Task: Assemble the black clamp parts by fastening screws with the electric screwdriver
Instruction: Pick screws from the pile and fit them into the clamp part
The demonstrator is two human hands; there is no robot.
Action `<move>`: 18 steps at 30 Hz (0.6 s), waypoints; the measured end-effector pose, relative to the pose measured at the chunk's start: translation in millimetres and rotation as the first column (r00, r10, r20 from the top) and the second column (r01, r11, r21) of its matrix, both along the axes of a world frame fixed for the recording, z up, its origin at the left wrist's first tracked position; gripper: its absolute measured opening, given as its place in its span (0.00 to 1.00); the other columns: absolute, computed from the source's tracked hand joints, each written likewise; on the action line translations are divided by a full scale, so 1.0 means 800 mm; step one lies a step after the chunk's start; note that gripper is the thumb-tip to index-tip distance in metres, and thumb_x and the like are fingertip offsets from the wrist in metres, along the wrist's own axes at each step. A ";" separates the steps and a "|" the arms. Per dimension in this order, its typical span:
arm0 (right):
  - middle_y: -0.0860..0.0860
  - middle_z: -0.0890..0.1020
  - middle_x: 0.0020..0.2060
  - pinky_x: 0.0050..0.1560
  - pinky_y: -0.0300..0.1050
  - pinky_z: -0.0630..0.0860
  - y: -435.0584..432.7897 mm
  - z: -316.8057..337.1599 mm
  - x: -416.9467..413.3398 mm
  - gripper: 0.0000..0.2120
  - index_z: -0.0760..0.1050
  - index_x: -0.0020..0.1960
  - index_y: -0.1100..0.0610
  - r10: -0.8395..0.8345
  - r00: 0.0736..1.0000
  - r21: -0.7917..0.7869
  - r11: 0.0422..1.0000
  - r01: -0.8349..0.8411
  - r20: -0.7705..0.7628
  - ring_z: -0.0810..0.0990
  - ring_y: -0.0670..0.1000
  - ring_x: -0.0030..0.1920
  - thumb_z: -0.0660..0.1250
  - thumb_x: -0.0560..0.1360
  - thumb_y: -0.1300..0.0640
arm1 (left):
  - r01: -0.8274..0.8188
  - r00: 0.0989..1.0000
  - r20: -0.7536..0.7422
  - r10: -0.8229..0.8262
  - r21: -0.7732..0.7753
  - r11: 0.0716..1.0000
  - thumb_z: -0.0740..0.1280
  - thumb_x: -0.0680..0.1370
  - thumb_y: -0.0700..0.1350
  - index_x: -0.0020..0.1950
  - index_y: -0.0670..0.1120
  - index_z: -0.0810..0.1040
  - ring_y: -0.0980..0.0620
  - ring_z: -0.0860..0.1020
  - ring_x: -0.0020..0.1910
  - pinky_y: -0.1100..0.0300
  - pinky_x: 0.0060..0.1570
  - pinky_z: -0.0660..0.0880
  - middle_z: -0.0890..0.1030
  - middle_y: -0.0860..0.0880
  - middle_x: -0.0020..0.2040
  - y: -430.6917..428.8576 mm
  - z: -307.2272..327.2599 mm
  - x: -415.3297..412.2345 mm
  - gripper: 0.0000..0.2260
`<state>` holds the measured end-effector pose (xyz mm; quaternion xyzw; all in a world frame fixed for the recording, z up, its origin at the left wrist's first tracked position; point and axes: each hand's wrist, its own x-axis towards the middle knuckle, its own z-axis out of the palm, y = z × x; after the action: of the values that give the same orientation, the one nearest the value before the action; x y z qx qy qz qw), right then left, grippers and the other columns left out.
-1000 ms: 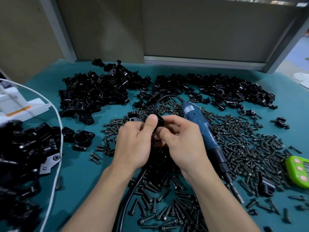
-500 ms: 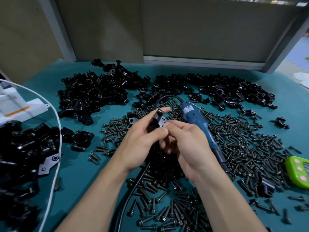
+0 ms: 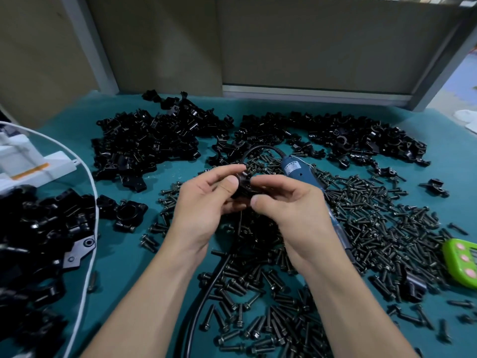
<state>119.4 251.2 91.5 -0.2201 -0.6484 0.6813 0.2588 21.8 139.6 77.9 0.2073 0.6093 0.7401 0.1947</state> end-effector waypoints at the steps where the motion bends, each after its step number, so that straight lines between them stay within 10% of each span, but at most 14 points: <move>1: 0.51 0.88 0.42 0.49 0.46 0.85 0.003 0.001 0.000 0.14 0.87 0.48 0.54 0.061 0.998 -0.149 0.987 -0.066 -0.032 0.87 0.50 0.45 0.74 0.73 0.72 | 0.010 1.000 -0.003 -0.010 0.020 1.000 0.66 0.83 0.36 0.51 0.53 0.89 0.54 0.85 0.44 0.62 0.45 0.82 0.88 0.49 0.47 -0.002 0.001 -0.002 0.15; 4: 0.53 0.85 0.40 0.42 0.43 0.83 0.005 0.005 0.001 0.08 0.83 0.53 0.59 0.185 0.983 -0.328 0.929 -0.171 0.011 0.85 0.51 0.39 0.70 0.78 0.69 | 0.068 0.998 -0.002 -0.068 0.066 0.996 0.64 0.82 0.33 0.48 0.53 0.90 0.53 0.84 0.49 0.60 0.53 0.79 0.88 0.48 0.48 -0.004 0.004 -0.005 0.19; 12: 0.56 0.82 0.31 0.28 0.38 0.71 0.000 0.003 0.003 0.07 0.82 0.44 0.62 0.068 0.993 -0.064 0.996 -0.061 0.101 0.77 0.50 0.28 0.68 0.80 0.63 | 0.205 0.959 -0.159 -0.234 -0.180 0.962 0.66 0.68 0.50 0.65 0.64 0.82 0.57 0.80 0.60 0.52 0.68 0.73 0.83 0.55 0.62 -0.005 0.003 0.002 0.26; 18: 0.56 0.83 0.31 0.27 0.39 0.68 0.004 0.006 0.007 0.15 0.83 0.40 0.56 0.151 0.970 -0.083 0.987 -0.137 0.193 0.74 0.52 0.27 0.65 0.83 0.56 | 0.202 0.908 -0.306 -0.287 -0.281 0.938 0.62 0.81 0.60 0.64 0.63 0.81 0.52 0.84 0.45 0.43 0.58 0.79 0.85 0.55 0.40 -0.003 -0.009 0.002 0.14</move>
<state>125.1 254.7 96.5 -0.2483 -0.6614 0.6948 0.1349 23.2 137.4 70.4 0.3825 0.6887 0.5820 0.2017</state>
